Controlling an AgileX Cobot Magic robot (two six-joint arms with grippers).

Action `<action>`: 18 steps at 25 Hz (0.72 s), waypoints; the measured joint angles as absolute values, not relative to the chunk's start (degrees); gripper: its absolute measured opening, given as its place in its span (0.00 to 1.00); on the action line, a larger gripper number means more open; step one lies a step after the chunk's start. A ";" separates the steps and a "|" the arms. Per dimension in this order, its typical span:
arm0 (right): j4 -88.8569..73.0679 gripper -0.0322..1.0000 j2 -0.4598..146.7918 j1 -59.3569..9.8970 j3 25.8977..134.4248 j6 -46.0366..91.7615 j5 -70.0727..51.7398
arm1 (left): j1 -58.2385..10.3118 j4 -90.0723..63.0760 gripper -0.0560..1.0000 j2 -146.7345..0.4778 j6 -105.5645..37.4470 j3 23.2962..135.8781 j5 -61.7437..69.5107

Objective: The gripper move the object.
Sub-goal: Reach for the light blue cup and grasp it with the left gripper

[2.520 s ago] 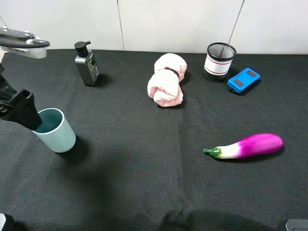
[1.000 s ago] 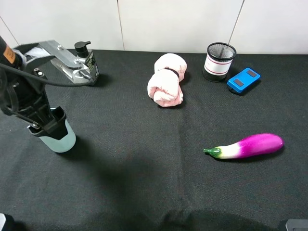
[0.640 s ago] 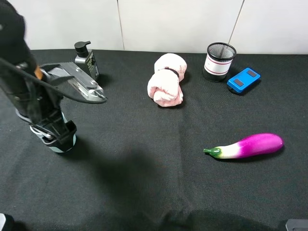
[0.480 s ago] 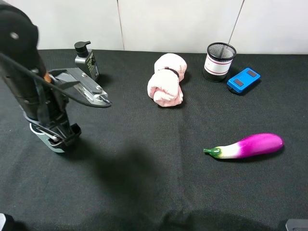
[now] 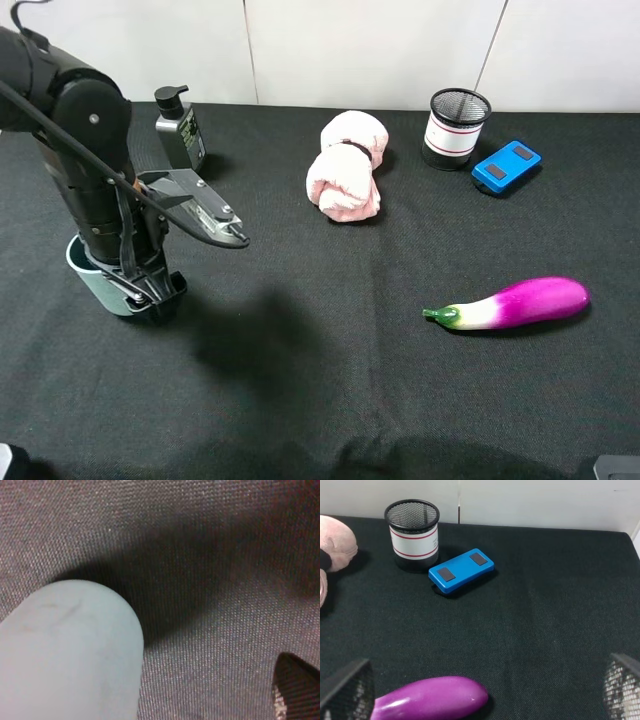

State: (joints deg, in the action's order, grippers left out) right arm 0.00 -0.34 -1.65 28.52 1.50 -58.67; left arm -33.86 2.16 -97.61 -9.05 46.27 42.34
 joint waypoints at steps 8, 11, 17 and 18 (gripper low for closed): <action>0.00 0.70 -0.34 -1.65 28.52 1.50 -58.67 | -33.86 2.26 0.82 -98.21 -9.57 45.35 41.72; 0.00 0.70 -0.34 -1.65 28.52 1.50 -58.67 | -33.86 2.31 0.73 -98.21 -9.62 45.35 41.61; 0.00 0.70 -0.34 -1.65 28.52 1.50 -58.67 | -33.86 2.31 0.51 -98.21 -9.62 45.35 41.66; 0.00 0.70 -0.34 -1.65 28.52 1.50 -58.67 | -33.86 2.31 0.48 -98.21 -9.62 45.35 41.66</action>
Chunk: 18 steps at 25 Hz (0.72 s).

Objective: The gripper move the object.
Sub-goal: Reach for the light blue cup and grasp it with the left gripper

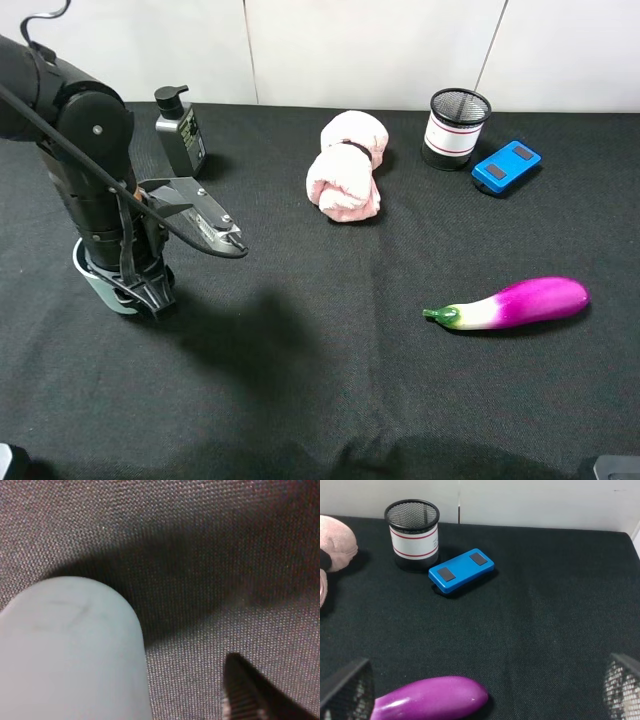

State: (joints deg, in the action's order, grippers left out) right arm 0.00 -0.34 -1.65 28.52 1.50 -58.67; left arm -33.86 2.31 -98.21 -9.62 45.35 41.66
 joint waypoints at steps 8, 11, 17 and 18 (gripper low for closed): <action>0.00 0.70 -0.34 -1.65 28.52 1.50 -58.67 | -33.86 3.19 0.21 -98.21 -9.62 45.35 41.78; 0.00 0.70 -0.34 -1.65 28.52 1.50 -58.67 | -33.86 4.65 0.16 -98.03 -9.57 45.53 41.93; 0.00 0.70 -0.34 -1.65 28.52 1.50 -58.67 | -33.86 4.65 0.16 -98.03 -9.57 45.53 41.96; 0.00 0.70 -0.34 -1.65 28.52 1.50 -58.67 | -33.86 4.65 0.16 -98.03 -9.57 45.53 41.96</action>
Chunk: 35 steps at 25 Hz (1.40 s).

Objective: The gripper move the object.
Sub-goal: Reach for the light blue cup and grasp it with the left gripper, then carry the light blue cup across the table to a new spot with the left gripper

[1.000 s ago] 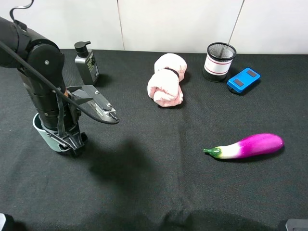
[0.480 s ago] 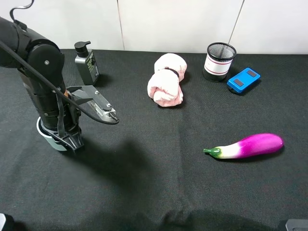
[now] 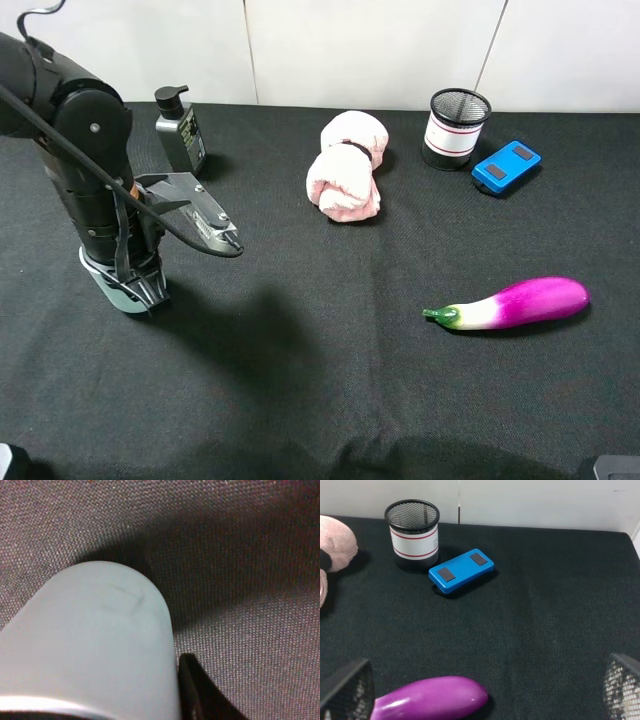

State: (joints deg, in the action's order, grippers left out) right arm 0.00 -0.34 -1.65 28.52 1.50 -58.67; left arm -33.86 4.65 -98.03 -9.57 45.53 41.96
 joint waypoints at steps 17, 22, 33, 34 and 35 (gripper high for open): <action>0.00 0.70 -0.34 -1.65 28.52 1.50 -58.67 | -33.86 2.93 0.16 -94.04 -9.14 49.85 47.34; 0.00 0.70 -0.34 -1.65 28.52 1.50 -58.67 | -33.86 3.10 0.16 -91.40 -7.75 50.17 48.97; 0.00 0.70 -0.34 -1.65 28.52 1.50 -58.67 | -33.86 3.10 0.16 -86.82 -4.58 50.81 52.15; 0.00 0.70 -0.34 -1.65 28.52 1.50 -58.67 | -33.86 3.05 0.16 -86.82 -4.48 51.21 52.87; 0.00 0.70 -0.34 -1.65 28.52 1.50 -58.67 | -33.86 3.05 0.16 -86.82 -4.36 51.60 53.28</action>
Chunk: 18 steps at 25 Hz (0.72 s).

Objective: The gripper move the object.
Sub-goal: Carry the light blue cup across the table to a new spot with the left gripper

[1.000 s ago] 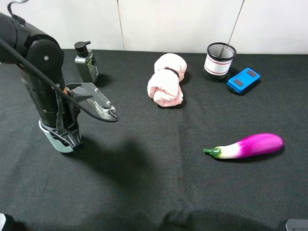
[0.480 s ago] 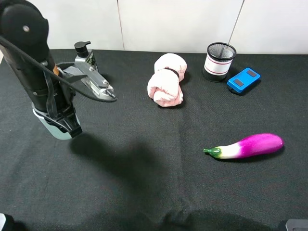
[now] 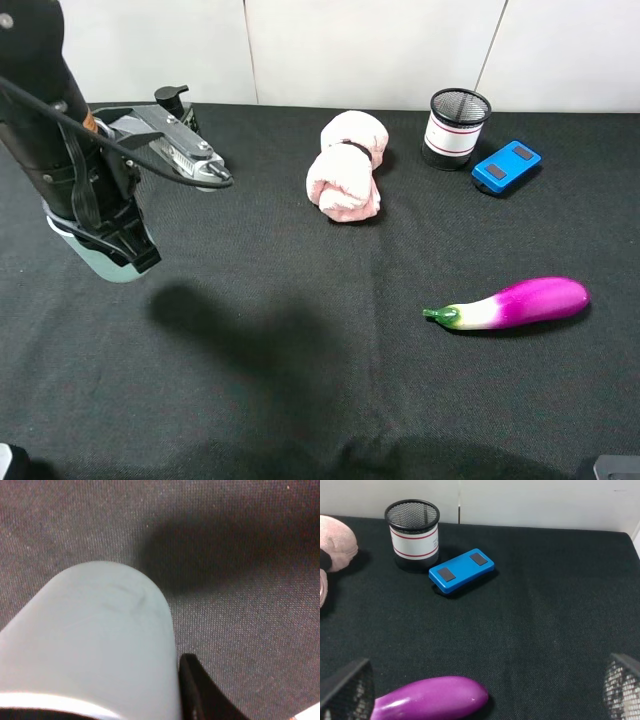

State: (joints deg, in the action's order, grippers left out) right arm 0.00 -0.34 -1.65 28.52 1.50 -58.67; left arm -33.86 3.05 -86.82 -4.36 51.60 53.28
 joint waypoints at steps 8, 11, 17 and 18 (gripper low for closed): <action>0.00 0.70 -0.34 -1.65 28.52 1.50 -58.67 | -33.86 1.56 0.16 -86.82 -3.91 56.66 56.21; 0.00 0.70 -0.34 -1.65 28.52 1.50 -58.67 | -33.86 1.50 0.16 -86.82 -3.68 58.81 56.81; 0.00 0.70 -0.34 -1.65 28.52 1.50 -58.67 | -33.86 1.40 0.16 -86.82 -1.99 61.64 57.21; 0.00 0.70 -0.34 -1.65 28.52 1.50 -58.67 | -33.86 1.40 0.16 -86.82 -1.73 62.04 57.14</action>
State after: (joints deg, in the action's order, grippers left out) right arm 0.00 -0.34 -1.65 28.52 1.50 -58.67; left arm -33.86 1.40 -86.82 -1.73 62.04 57.14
